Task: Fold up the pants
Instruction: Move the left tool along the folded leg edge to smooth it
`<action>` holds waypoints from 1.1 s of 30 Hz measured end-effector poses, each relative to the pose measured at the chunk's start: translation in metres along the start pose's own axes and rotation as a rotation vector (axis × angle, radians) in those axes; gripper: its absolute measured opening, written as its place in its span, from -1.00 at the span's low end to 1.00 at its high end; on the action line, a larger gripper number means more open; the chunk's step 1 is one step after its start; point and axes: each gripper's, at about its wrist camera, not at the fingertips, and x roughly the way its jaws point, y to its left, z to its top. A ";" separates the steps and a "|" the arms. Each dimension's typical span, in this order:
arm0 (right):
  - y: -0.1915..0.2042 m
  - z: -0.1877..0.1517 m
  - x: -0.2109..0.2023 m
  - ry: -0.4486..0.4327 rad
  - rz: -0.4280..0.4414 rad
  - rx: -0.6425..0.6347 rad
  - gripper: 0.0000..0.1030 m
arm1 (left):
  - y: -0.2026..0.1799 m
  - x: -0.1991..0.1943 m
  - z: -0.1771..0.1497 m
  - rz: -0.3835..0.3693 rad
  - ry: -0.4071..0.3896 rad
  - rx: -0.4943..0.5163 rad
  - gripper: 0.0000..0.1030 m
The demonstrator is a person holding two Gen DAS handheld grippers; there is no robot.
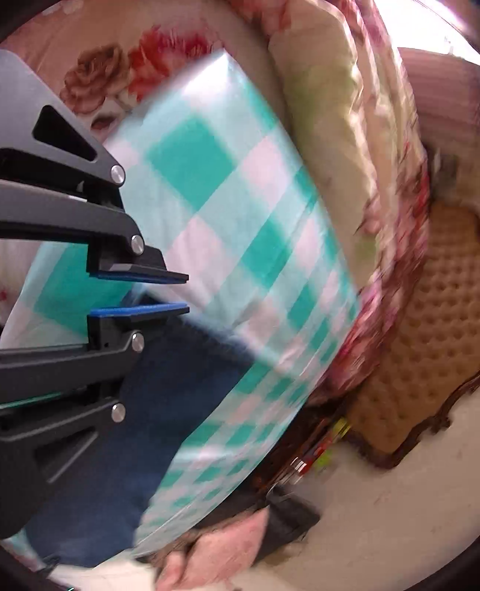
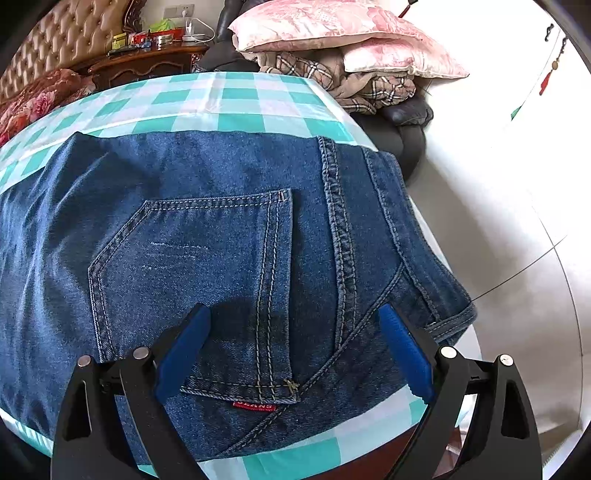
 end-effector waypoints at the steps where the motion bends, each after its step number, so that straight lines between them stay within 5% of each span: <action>1: -0.001 0.000 -0.002 -0.004 -0.009 0.004 0.72 | 0.004 0.000 -0.001 -0.030 0.013 -0.024 -0.10; 3: -0.003 0.000 -0.006 -0.015 -0.009 0.019 0.72 | 0.006 0.001 -0.006 -0.090 0.037 -0.036 -0.07; 8: 0.003 0.009 -0.037 -0.094 0.097 0.039 0.49 | -0.008 0.008 -0.023 -0.012 0.068 0.108 -0.16; 13: 0.055 0.016 -0.083 -0.171 0.344 -0.034 0.34 | -0.031 0.016 -0.030 0.033 0.078 0.261 -0.51; 18: 0.156 0.011 -0.119 -0.176 0.589 -0.171 0.22 | -0.022 0.021 -0.023 -0.008 0.092 0.194 -0.59; 26: 0.288 -0.008 -0.125 -0.182 0.563 -0.354 -0.05 | -0.026 0.020 -0.023 0.016 0.098 0.175 -0.61; 30: 0.308 -0.017 -0.103 -0.095 0.515 -0.373 -0.29 | -0.027 0.019 -0.024 0.026 0.096 0.167 -0.61; 33: 0.310 -0.023 -0.103 -0.117 0.502 -0.391 -0.29 | -0.027 0.019 -0.024 0.034 0.091 0.148 -0.61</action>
